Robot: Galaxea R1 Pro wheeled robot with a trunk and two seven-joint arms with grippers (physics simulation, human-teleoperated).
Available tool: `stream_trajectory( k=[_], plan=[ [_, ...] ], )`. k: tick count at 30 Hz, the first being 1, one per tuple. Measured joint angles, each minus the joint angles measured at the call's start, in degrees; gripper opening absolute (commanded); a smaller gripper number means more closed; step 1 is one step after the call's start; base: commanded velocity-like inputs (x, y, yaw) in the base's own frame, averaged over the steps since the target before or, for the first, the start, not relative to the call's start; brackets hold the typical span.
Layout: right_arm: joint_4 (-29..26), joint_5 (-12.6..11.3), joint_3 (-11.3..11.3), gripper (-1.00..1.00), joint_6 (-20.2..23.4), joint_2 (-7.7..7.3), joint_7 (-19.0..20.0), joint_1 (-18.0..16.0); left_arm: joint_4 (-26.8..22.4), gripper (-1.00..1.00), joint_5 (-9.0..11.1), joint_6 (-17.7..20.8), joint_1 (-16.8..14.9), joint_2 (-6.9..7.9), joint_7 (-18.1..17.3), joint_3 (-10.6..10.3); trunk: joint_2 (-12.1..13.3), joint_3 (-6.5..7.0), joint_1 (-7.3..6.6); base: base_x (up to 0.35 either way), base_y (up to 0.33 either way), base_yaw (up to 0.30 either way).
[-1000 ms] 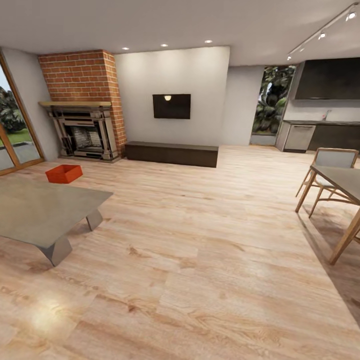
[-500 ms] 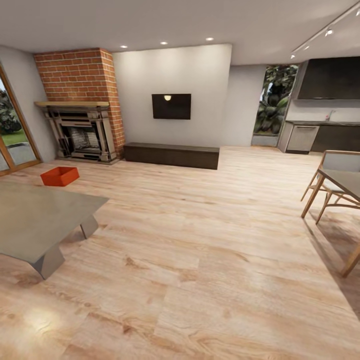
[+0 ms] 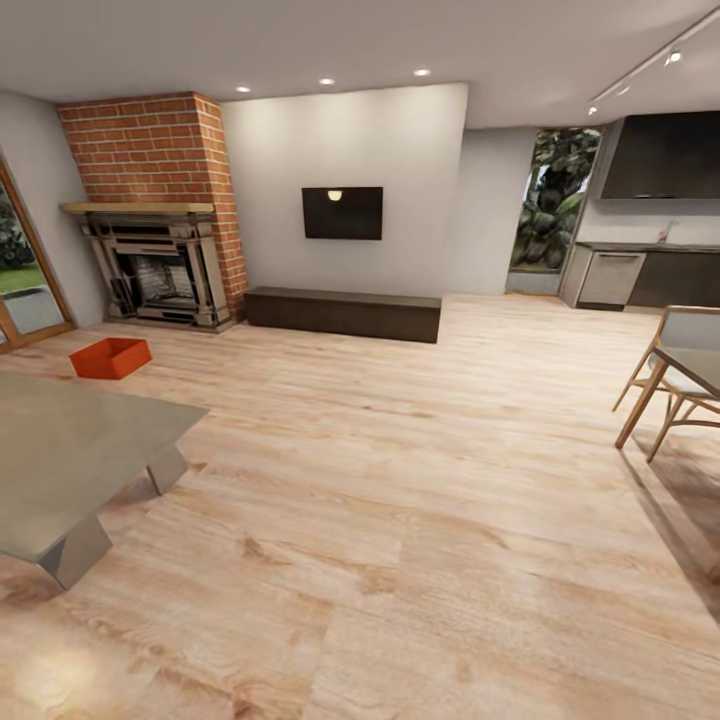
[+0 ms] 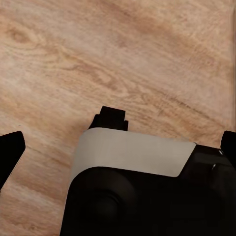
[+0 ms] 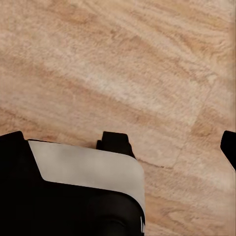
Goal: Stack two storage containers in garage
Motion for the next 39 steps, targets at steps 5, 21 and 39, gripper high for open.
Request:
stream_trajectory(
  k=[5,21,39],
  plan=[
    [0.00,0.01,-0.02,1.00,0.00,0.00,0.00,0.00,0.00,1.00,0.00,0.00,0.00,0.00,0.00,0.00,0.00,0.00,0.00,0.322,0.000,0.000],
    [0.00,-0.06,-0.01,1.00,0.00,0.02,0.00,-0.01,0.00,1.00,-0.09,0.00,-0.01,0.00,-0.02,0.00,0.00,0.00,0.00,0.322,0.000,0.000],
    [0.00,-0.04,-0.02,1.00,0.02,0.02,0.02,0.00,0.00,1.00,-0.08,0.00,0.01,0.00,-0.01,0.00,0.00,0.00,0.00,0.322,0.000,0.000]
  ],
)
